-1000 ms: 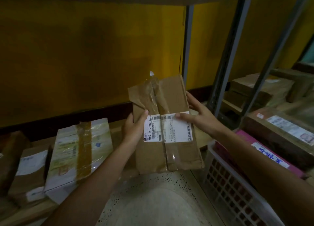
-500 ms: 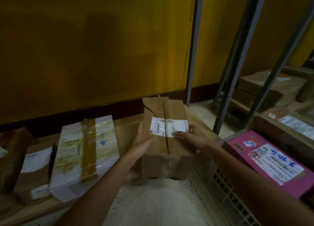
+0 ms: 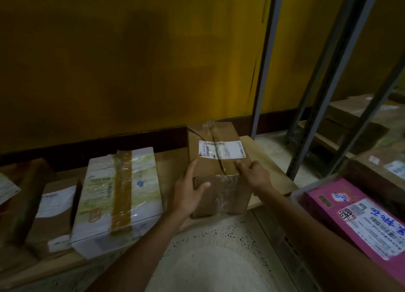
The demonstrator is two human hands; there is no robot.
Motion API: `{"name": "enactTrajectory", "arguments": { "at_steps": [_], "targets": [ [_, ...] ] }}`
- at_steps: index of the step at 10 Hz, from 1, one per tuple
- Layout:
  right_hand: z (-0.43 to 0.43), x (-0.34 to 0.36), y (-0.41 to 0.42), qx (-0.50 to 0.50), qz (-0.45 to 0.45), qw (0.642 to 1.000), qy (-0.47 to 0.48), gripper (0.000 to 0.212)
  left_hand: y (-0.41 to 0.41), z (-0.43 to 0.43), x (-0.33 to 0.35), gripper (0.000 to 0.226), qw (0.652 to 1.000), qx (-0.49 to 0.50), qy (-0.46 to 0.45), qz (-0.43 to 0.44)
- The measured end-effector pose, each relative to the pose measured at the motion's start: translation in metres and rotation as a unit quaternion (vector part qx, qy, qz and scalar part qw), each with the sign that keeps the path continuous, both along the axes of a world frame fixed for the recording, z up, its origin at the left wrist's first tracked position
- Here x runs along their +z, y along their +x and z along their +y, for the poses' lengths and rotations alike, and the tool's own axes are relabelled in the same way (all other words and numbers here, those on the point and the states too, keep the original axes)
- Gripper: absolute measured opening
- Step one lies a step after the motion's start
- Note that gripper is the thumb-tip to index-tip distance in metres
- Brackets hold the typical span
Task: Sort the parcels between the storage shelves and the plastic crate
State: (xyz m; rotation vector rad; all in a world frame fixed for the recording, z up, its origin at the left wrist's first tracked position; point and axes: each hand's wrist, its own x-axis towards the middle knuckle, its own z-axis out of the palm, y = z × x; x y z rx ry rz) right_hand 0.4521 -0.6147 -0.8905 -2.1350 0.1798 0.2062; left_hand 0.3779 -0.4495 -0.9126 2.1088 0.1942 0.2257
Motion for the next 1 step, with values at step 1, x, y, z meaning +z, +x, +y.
{"name": "enactTrajectory", "arguments": {
  "at_steps": [1],
  "targets": [
    [-0.0010, 0.0264, -0.0003, -0.003, -0.020, 0.985, -0.169, 0.051, 0.0024, 0.0037, 0.0394, 0.068, 0.984, 0.031, 0.167, 0.058]
  ]
}}
